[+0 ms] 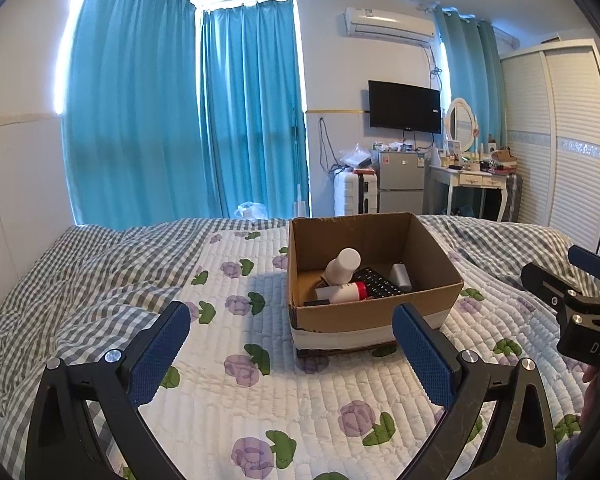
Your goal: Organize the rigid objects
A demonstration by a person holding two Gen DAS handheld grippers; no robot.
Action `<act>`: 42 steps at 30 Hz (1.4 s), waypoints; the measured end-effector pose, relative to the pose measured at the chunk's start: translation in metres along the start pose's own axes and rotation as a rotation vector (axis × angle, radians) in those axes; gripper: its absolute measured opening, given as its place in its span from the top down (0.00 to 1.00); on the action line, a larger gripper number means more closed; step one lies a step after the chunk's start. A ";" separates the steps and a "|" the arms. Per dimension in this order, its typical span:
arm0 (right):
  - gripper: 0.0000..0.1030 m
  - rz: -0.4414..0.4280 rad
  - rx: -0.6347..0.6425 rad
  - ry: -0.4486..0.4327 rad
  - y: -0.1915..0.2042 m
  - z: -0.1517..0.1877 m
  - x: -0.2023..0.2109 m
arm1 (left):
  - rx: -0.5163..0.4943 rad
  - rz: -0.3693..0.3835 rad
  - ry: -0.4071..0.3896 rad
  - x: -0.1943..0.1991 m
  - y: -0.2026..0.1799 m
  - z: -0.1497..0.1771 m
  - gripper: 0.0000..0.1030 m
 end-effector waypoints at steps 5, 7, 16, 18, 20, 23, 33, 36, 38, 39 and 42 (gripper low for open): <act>0.00 0.004 0.000 0.011 -0.001 0.002 -0.002 | 0.002 -0.004 0.008 0.000 0.001 0.001 0.00; 0.00 0.007 0.003 0.015 0.000 0.002 -0.003 | 0.002 -0.005 0.006 0.000 0.001 0.000 0.00; 0.00 0.016 0.005 0.029 -0.001 0.005 -0.006 | 0.009 0.006 0.004 0.000 0.001 -0.002 0.00; 0.00 0.019 0.004 0.030 -0.001 0.005 -0.006 | 0.005 0.002 0.000 0.001 0.001 -0.003 0.00; 0.00 0.021 0.004 0.033 -0.001 0.005 -0.007 | 0.004 0.001 0.000 0.001 0.002 -0.003 0.00; 0.00 0.024 0.004 0.037 -0.002 0.007 -0.009 | 0.008 0.005 0.004 0.000 0.002 -0.002 0.00; 0.00 0.029 -0.001 0.038 -0.004 0.007 -0.009 | 0.007 0.000 0.010 -0.001 0.003 0.000 0.00; 0.00 0.030 -0.001 0.038 -0.004 0.007 -0.009 | 0.008 0.006 0.011 -0.001 0.002 0.001 0.00; 0.00 0.030 -0.001 0.040 -0.004 0.008 -0.009 | 0.006 0.006 0.011 -0.001 0.001 0.001 0.00; 0.00 0.031 -0.001 0.040 -0.004 0.007 -0.009 | 0.004 0.006 0.011 -0.001 0.001 0.001 0.00; 0.00 0.033 -0.003 0.039 -0.004 0.008 -0.008 | 0.003 0.005 0.011 0.000 0.001 0.003 0.00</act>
Point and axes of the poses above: each gripper's, at about its wrist camera, not at the fingertips, and x roughly against the way its jaws point, y to its left, z to its underside, the point moved 10 cm from there along -x, roughly the way its jaws point, and after that the axes turned 4 degrees about z, right-handed, at the moved point
